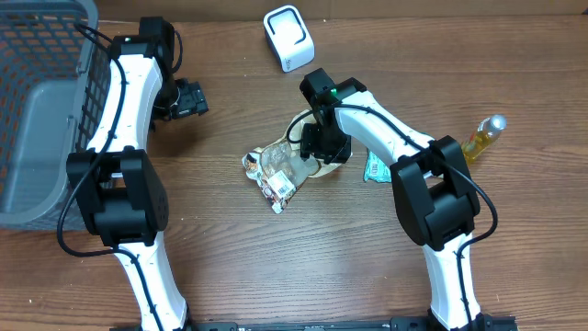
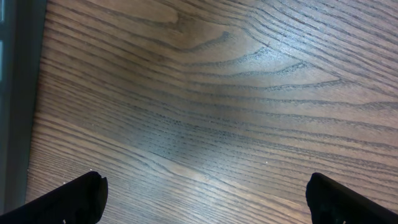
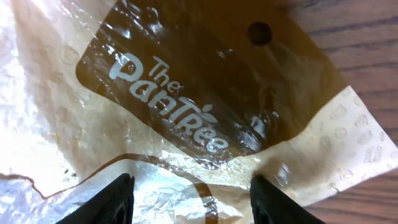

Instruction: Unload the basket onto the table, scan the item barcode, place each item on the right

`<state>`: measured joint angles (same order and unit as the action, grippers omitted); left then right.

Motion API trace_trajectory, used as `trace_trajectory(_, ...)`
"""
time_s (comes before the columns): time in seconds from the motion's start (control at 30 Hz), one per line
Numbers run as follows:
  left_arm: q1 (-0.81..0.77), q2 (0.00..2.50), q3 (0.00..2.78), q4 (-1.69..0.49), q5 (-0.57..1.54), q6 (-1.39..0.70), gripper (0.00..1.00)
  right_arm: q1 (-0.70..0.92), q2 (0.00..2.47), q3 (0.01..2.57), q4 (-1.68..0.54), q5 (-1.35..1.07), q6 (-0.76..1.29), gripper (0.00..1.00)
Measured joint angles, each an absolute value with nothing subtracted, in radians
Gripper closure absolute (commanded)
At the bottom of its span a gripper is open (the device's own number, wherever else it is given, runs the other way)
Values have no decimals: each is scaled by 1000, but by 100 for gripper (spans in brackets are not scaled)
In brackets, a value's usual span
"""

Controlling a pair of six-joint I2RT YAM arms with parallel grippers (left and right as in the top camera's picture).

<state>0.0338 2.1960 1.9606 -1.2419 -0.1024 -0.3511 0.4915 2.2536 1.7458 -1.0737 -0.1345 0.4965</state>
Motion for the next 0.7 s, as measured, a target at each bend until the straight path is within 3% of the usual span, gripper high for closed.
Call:
trace_trajectory(0.37,34,2196,1961,-1242,-102,-351,0,492,2226,1732,-1045,-133,454,29)
trace_trajectory(0.7,34,2196,1961,-1242,-102,-351,0,492,2226,1731,-1021,-133,409,25)
